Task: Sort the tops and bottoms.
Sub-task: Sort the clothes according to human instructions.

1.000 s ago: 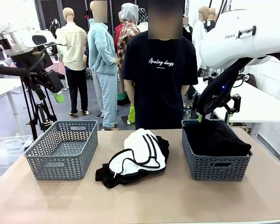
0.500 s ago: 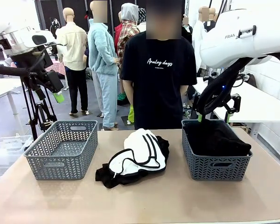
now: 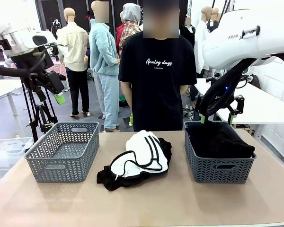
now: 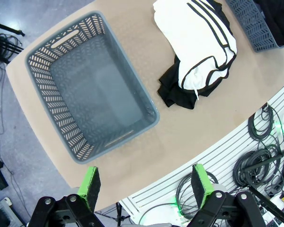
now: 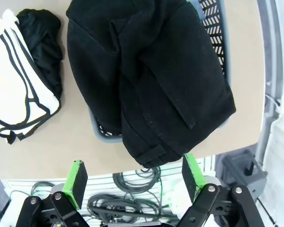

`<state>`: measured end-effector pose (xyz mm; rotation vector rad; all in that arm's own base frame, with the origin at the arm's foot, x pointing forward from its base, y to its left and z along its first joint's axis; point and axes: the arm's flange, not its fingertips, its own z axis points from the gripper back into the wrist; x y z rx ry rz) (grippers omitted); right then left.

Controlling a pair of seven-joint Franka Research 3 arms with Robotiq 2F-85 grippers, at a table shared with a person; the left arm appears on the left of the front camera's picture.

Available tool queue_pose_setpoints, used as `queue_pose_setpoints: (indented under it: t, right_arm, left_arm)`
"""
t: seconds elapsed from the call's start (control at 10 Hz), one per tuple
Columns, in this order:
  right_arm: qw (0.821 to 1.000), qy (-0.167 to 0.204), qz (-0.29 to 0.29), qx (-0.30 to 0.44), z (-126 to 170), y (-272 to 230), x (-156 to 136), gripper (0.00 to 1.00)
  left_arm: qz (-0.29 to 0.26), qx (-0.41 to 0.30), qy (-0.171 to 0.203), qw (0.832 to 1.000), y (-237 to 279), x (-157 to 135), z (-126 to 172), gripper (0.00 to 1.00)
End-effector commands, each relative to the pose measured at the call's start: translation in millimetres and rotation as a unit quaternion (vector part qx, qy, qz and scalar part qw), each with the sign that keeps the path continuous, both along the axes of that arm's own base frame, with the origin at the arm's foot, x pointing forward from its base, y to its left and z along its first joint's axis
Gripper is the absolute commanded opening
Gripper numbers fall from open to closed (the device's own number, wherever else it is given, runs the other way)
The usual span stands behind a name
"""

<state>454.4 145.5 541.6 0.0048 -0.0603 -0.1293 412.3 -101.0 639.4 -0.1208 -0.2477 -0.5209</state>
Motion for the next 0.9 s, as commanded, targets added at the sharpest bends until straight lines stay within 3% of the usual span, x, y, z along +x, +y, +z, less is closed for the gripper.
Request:
queue_pose_setpoints:
  t: [0.0,0.8]
  right_arm:
    - [1.000,0.000,0.002,0.000,0.6,0.7,-1.2,1.00]
    - [1.000,0.000,0.002,0.000,0.6,0.7,-1.2,1.00]
  left_arm:
    - [0.001,-0.006,-0.004,1.000,1.7,-1.2,-0.7,1.00]
    - [0.001,-0.006,-0.004,1.000,1.7,-1.2,-0.7,1.00]
